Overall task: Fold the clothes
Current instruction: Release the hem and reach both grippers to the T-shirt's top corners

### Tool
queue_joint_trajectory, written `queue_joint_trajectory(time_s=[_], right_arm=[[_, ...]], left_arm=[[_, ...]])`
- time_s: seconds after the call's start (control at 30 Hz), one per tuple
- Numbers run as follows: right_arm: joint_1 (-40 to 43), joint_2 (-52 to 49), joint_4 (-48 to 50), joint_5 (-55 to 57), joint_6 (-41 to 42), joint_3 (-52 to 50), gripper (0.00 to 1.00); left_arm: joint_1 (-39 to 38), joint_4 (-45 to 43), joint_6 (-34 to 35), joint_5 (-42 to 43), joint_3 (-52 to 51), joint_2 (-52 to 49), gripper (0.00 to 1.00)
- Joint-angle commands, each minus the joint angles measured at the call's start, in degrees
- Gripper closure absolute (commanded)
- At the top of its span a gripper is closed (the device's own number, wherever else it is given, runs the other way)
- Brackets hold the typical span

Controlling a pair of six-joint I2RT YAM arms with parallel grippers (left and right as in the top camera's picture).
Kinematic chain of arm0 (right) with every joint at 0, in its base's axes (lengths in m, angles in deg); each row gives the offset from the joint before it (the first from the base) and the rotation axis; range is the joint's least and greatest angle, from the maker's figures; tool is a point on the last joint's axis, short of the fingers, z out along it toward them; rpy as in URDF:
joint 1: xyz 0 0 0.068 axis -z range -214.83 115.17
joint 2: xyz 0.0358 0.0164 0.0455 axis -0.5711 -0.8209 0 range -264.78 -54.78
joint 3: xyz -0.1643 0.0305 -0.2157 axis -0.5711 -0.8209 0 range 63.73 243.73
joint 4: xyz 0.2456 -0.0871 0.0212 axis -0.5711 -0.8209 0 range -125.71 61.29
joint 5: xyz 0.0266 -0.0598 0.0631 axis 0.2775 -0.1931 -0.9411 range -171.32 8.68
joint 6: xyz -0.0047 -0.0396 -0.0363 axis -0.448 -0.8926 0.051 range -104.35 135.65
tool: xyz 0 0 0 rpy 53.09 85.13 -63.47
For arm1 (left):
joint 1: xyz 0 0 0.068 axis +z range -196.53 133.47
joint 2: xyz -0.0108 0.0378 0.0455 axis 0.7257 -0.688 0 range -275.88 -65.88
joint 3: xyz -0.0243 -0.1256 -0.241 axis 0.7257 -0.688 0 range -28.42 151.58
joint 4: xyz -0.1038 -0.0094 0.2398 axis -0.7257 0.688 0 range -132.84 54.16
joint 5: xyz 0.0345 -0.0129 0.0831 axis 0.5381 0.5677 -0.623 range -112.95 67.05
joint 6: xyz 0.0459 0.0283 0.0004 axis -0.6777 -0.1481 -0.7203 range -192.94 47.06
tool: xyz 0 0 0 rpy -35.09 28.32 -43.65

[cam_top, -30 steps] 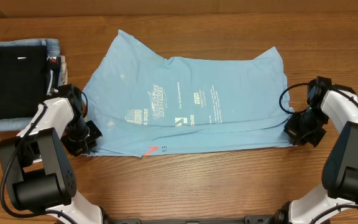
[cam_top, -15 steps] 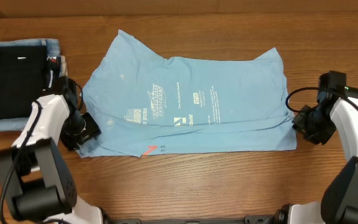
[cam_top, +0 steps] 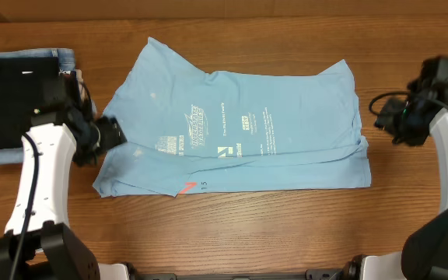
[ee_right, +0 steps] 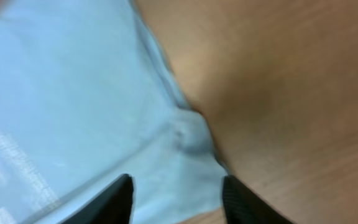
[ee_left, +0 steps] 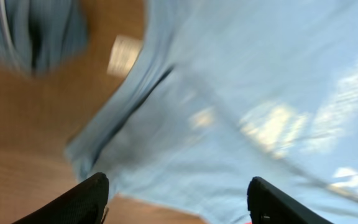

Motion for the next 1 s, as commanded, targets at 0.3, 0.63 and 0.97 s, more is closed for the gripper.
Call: queue_joint_trajectory(time_s=[0.3, 0.63, 0.97], right_arm=[[-6.8, 1.4, -0.4, -7.4, -9.8, 9.2, 0.28], [-6.9, 1.4, -2.3, -7.2, -9.8, 9.2, 0.28], [-6.9, 1.4, -3.9, -7.2, -9.7, 9.2, 0.28]], left_arm=[[-5.7, -2.4, -10.8, 4.9, 29.5, -13.8, 0.07], [-5.8, -9.2, -11.8, 11.1, 48.7, -37.5, 0.02], [-6.8, -23.5, -11.8, 13.3, 50.2, -49.2, 0.07]])
